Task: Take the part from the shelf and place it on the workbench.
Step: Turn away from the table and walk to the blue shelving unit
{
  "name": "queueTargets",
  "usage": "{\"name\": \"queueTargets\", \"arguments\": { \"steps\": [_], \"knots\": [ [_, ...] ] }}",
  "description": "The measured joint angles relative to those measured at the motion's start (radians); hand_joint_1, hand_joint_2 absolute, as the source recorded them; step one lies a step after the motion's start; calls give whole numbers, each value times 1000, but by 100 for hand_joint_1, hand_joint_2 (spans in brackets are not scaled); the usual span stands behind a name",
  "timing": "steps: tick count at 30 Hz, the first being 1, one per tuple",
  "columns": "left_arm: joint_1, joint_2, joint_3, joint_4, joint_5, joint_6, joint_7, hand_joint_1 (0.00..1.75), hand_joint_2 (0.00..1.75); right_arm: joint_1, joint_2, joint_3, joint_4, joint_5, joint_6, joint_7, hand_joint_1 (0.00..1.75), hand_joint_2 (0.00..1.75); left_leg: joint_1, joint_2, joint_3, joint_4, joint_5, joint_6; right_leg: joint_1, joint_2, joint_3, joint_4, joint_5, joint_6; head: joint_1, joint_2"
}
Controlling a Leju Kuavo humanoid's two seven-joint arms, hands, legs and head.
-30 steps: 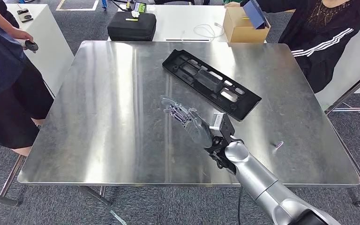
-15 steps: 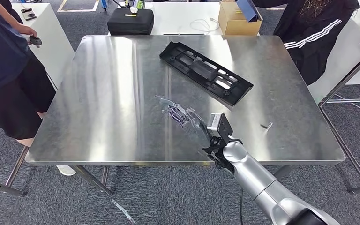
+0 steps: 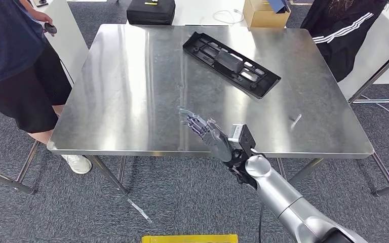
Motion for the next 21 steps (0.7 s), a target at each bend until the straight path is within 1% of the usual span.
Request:
{"name": "queueTargets", "arguments": {
  "steps": [1, 2, 3, 4, 5, 6, 7, 8, 9, 10, 11, 12, 13, 14, 15, 16, 17, 18, 19, 20, 21],
  "knots": [
    [0, -1, 0, 0, 0, 0, 0, 0, 0, 1, -1, -5, 6, -3, -3, -5, 0, 0, 0, 1, -3, -2, 9, -5, 5, 0, 31, -50, -7, -7, 0, 0],
    [0, -2, 0, 0, 1, 0, -1, 0, 0, 4, -2, -11, 16, -6, -5, -10, 0, 0, 0, 1, -5, -7, 20, -10, 10, 0, 45, -78, -13, -13, 0, 0],
    [1, -2, 0, 0, 1, 0, -2, 0, 0, 10, -4, -18, 28, -9, -7, -15, 0, 0, 1, 1, -6, -12, 31, -15, 11, 0, 41, -86, -8, -17, -1, 0],
    [1, -2, 0, 0, 1, 0, -3, 0, 0, 18, -7, -24, 44, -10, -10, -18, 0, 0, 2, -1, -9, -16, 35, -20, 4, -1, 36, -88, 2, -23, 0, 0],
    [2, -2, 0, 0, 1, 0, -3, 0, 0, 29, -10, -31, 62, -11, -16, -21, 0, 0, 2, -3, -14, -9, 22, -25, -1, -3, 31, -92, 12, -30, -1, 0],
    [3, -2, 0, 0, 1, 0, -4, 0, 0, 43, -13, -42, 85, -9, -27, -25, 0, 0, 3, -4, -23, 14, -10, -30, -7, -5, 25, -95, 23, -39, -4, 0],
    [4, -2, 0, 0, 0, -1, -5, 0, 0, 61, -16, -56, 116, -1, -40, -33, 0, 0, 5, -6, -37, 62, -59, -35, -12, -9, 21, -95, 32, -45, -6, 0],
    [5, -2, 0, 0, 0, -1, -6, 0, 0, 84, -18, -75, 151, 9, -53, -47, 0, 0, 7, -6, -51, 129, -112, -40, -10, -12, 11, -94, 40, -49, -9, 0],
    [5, -2, 0, 0, -1, -1, -6, 0, 0, 106, -21, -94, 185, 21, -63, -62, 0, 0, 10, -6, -64, 198, -151, -44, -9, -16, 2, -93, 48, -52, -11, 0],
    [6, -1, 0, 0, -1, -1, -7, 0, 0, 127, -23, -111, 215, 30, -69, -74, 0, 0, 12, -7, -71, 254, -168, -48, -9, -18, -10, -90, 56, -50, -12, 0],
    [6, -1, 0, 0, -2, -1, -7, 0, 0, 143, -24, -124, 238, 34, -72, -79, 0, 0, 16, -6, -64, 279, -161, -52, -9, -19, -24, -84, 63, -48, -12, 0],
    [6, -1, 0, 0, -3, -2, -7, 0, 0, 153, -25, -135, 255, 35, -78, -74, 0, 0, 20, -6, -41, 268, -137, -55, -11, -19, -40, -77, 69, -45, -12, 0],
    [5, -1, 0, 0, -5, -3, -7, 0, 0, 160, -25, -148, 271, 34, -87, -64, 0, 0, 25, -6, -2, 226, -112, -57, -13, -17, -54, -69, 74, -41, -13, 0],
    [4, -1, 0, 0, -9, -4, -7, 0, 0, 169, -25, -165, 289, 33, -100, -52, 0, 0, 28, -8, 47, 166, -102, -60, -13, -15, -68, -60, 78, -37, -13, 0],
    [2, -1, 0, 0, -13, -5, -7, 0, 0, 178, -27, -185, 310, 35, -121, -41, 0, 0, 28, -11, 91, 105, -102, -60, -13, -15, -78, -52, 82, -32, -12, 0],
    [2, -1, 0, 0, -17, -6, -6, 0, 0, 187, -29, -207, 335, 42, -152, -32, 0, 0, 26, -14, 119, 61, -111, -59, -11, -15, -84, -46, 87, -24, -11, 0],
    [1, -1, 0, 0, -20, -6, -5, 0, 0, 196, -31, -228, 368, 55, -192, -20, 0, 0, 22, -17, 133, 35, -121, -57, -10, -16, -90, -44, 93, -16, -10, 0],
    [2, 0, 0, 0, -24, -6, -4, 0, 0, 205, -34, -247, 405, 72, -238, 0, 0, 0, 18, -19, 132, 26, -123, -51, -10, -17, -93, -43, 99, -6, -9, 0],
    [2, 1, 0, 0, -27, -4, -3, 0, 0, 215, -38, -264, 448, 88, -288, 27, 0, 0, 17, -19, 125, 22, -119, -42, -12, -17, -98, -42, 102, 3, -9, 0],
    [3, 1, 0, 0, -29, -3, -2, 0, 0, 227, -43, -280, 491, 102, -332, 64, 0, 0, 16, -18, 118, 18, -112, -29, -13, -15, -107, -34, 92, 6, -9, 0],
    [3, 2, 0, 0, -32, -2, -2, 0, 0, 241, -49, -295, 531, 112, -370, 111, 0, 0, 16, -18, 107, 14, -101, -14, -14, -13, -119, -9, 65, 4, -6, 0]
  ]
}}
